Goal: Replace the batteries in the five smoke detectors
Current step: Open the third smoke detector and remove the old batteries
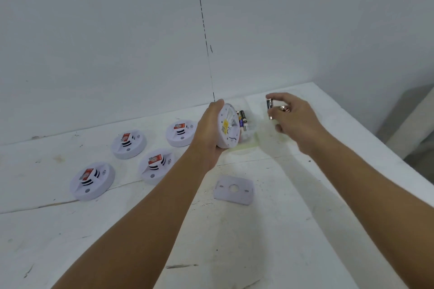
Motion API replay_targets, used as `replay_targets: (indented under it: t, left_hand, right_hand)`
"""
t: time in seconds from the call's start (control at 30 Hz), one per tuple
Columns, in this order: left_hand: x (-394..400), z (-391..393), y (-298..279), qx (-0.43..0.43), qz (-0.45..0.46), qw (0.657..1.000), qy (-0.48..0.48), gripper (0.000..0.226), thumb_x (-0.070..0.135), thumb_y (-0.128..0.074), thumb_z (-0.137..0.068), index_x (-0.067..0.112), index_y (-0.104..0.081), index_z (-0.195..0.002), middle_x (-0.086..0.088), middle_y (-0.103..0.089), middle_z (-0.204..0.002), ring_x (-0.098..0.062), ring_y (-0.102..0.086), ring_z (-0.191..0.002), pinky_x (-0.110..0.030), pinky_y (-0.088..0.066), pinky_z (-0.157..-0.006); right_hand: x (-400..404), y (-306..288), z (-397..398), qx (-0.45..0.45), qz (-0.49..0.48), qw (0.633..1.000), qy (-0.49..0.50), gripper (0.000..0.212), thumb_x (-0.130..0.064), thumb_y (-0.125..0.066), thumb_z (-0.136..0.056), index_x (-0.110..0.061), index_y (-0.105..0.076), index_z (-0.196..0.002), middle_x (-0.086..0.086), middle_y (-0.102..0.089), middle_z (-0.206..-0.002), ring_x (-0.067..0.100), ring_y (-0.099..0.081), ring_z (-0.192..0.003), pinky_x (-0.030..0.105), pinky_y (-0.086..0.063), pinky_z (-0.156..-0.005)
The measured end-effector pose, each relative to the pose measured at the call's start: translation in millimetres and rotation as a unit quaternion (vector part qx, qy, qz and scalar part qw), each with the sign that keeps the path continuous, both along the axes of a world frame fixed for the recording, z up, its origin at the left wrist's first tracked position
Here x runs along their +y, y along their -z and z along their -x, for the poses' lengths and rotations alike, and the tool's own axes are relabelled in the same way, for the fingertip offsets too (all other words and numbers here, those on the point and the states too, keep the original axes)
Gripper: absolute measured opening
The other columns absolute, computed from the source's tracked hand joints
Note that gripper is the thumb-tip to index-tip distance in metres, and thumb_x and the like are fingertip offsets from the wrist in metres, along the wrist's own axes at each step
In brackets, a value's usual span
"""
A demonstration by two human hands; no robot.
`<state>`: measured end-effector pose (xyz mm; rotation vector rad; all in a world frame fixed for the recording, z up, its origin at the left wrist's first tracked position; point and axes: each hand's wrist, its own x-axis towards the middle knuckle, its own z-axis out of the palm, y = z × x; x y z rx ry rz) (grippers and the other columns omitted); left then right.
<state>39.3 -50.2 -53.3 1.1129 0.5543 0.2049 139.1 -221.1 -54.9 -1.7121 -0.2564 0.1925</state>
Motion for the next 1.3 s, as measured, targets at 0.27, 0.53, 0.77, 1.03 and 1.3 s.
replay_targets:
  t: [0.27, 0.53, 0.77, 1.03, 1.3]
  left_hand:
    - [-25, -37, -4, 0.005, -0.004, 0.999, 0.038, 0.045, 0.053, -0.064, -0.096, 0.022, -0.066, -0.129, -0.013, -0.071, -0.126, -0.035, -0.071, -0.107, -0.053, -0.056, -0.101]
    - [-31, -51, -1, 0.015, -0.004, 0.999, 0.043, 0.041, 0.052, -0.062, -0.097, 0.022, -0.068, -0.125, -0.011, -0.073, -0.116, -0.032, -0.071, -0.095, -0.052, -0.056, -0.101]
    - [-30, -50, -1, 0.01, -0.005, 0.999, 0.032, 0.043, 0.051, -0.063, -0.097, 0.019, -0.067, -0.126, -0.011, -0.072, -0.114, -0.031, -0.07, -0.093, -0.05, -0.057, -0.099]
    - [-24, -40, -1, 0.006, -0.007, 1.0, 0.017, 0.048, 0.051, -0.061, -0.098, 0.017, -0.066, -0.132, -0.013, -0.073, -0.119, -0.031, -0.072, -0.094, -0.046, -0.063, -0.083]
    - [-6, -25, 0, 0.006, 0.003, 1.0, -0.014, 0.042, 0.052, -0.062, -0.098, 0.02, -0.069, -0.124, -0.009, -0.075, -0.112, -0.026, -0.075, -0.089, -0.041, -0.061, -0.074]
  right_hand:
    - [-35, 6, -70, -0.124, 0.215, 0.969, 0.013, 0.016, -0.015, -0.069, -0.093, -0.022, -0.066, -0.108, 0.0, -0.069, -0.093, 0.007, -0.055, -0.073, 0.022, -0.037, -0.059]
    - [-32, 10, -99, -0.175, 0.4, 0.896, -0.083, 0.012, -0.016, -0.073, -0.093, -0.012, -0.068, -0.104, -0.002, -0.059, -0.104, 0.018, -0.054, -0.093, 0.023, -0.037, -0.06]
    - [-30, 8, -111, -0.176, 0.431, 0.88, -0.097, 0.013, -0.018, -0.072, -0.094, -0.009, -0.069, -0.104, 0.001, -0.06, -0.109, 0.018, -0.053, -0.091, 0.029, -0.04, -0.075]
    - [-25, 5, -103, -0.089, 0.408, 0.903, -0.1, 0.016, -0.021, -0.06, -0.096, -0.005, -0.06, -0.092, 0.022, -0.069, -0.097, 0.025, -0.054, -0.077, 0.032, -0.041, -0.068]
    - [-24, 0, -106, -0.029, 0.365, 0.925, -0.099, 0.031, -0.008, -0.046, -0.098, 0.01, -0.065, -0.113, 0.021, -0.076, -0.099, 0.029, -0.077, -0.081, 0.045, -0.06, -0.086]
